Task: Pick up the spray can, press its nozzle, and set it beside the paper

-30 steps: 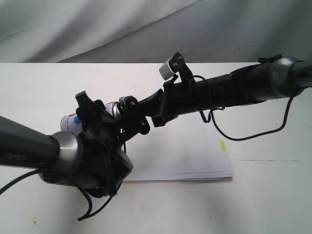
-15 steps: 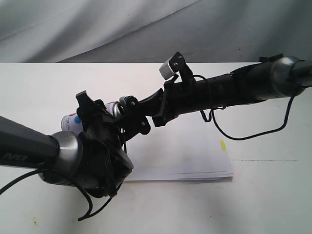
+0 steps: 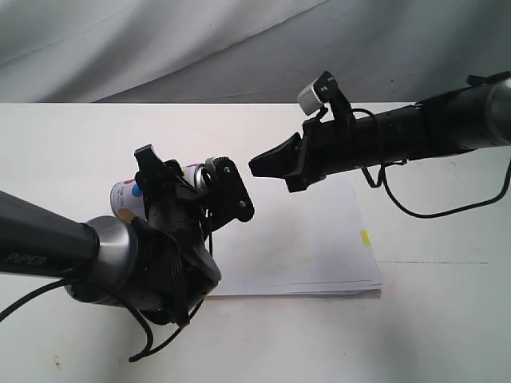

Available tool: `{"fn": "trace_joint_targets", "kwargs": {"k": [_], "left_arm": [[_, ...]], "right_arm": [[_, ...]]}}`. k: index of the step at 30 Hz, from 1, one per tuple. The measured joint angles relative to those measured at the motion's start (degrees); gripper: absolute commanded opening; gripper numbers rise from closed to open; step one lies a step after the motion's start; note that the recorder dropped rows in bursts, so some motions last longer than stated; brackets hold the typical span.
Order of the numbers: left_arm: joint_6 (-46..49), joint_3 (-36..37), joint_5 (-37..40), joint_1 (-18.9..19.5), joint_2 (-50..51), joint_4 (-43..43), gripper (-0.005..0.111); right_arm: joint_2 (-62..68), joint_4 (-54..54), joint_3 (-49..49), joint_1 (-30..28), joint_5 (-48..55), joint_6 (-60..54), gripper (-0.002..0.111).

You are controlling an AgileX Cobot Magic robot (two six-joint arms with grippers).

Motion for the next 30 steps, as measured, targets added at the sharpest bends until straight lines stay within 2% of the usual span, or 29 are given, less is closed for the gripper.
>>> {"fn": "trace_joint_targets", "kwargs": {"k": [12, 17, 20, 26, 30], "left_arm": [[-0.48, 0.0, -0.22, 0.0, -0.26, 0.0, 0.0], [-8.19, -0.45, -1.65, 0.53, -5.4, -0.52, 0.0], [-11.99, -2.77, -5.94, 3.26, -10.32, -3.73, 0.0], [-14.19, -8.02, -14.93, 13.5, -18.47, -10.58, 0.0], [-14.39, -10.45, -25.05, 20.81, -22.11, -15.1, 0.0]], "right_arm": [[0.0, 0.0, 0.0, 0.0, 0.41, 2.19, 0.0], [0.0, 0.0, 0.0, -0.65, -0.2, 3.14, 0.0], [0.0, 0.0, 0.0, -1.43, -0.2, 4.15, 0.0], [0.0, 0.0, 0.0, -1.92, 1.37, 5.29, 0.0], [0.0, 0.0, 0.0, -1.92, 1.91, 6.11, 0.0]]}}
